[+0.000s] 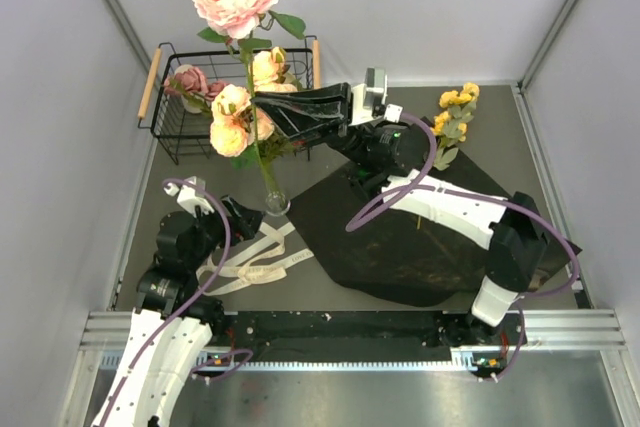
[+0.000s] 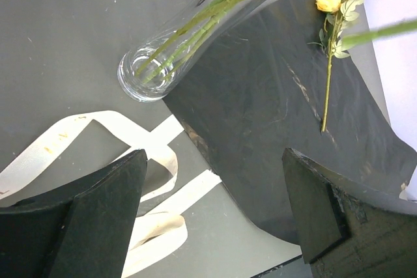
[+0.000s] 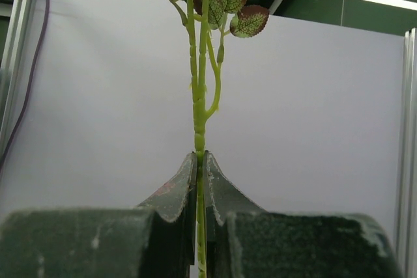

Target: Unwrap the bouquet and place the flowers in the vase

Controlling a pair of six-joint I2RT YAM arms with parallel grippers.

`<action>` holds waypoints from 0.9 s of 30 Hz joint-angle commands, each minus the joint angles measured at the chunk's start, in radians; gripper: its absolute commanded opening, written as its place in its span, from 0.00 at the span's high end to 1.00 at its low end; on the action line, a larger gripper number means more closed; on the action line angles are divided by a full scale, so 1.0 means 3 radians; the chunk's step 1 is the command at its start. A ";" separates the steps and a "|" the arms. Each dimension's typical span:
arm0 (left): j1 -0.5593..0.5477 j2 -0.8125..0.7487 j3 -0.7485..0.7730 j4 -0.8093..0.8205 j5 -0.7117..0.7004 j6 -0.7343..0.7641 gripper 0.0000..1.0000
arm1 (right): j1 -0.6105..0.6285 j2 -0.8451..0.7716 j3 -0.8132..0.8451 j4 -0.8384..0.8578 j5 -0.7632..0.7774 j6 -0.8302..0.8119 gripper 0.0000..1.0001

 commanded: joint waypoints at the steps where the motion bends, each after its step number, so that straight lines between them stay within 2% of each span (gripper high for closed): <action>1: -0.0003 0.0039 0.0141 0.0115 -0.0015 0.0017 0.10 | 0.0025 0.0129 0.0297 0.0416 -0.0086 -0.0199 1.00; 7: -0.0003 0.0060 0.0386 0.0013 -0.0025 0.0032 0.10 | 0.0025 0.0272 0.0476 0.0390 -0.0163 -0.0342 1.00; 14: -0.0003 -0.0057 0.0800 -0.0156 -0.0005 0.0073 0.17 | 0.0025 0.0283 0.0492 0.0258 -0.0224 -0.0481 1.00; 19: -0.0003 -0.0058 0.1546 -0.0264 -0.0097 0.0236 0.19 | 0.0025 0.0298 0.0482 0.0217 -0.0239 -0.0470 1.00; 22: -0.0003 0.0126 0.2078 -0.0223 -0.0097 0.0288 0.19 | 0.0025 0.0277 0.0451 0.0217 -0.0219 -0.0435 1.00; 27: -0.0003 0.0851 0.2967 -0.0141 0.0280 0.0405 0.14 | 0.0031 0.0221 0.0425 0.0135 -0.0204 -0.0374 1.00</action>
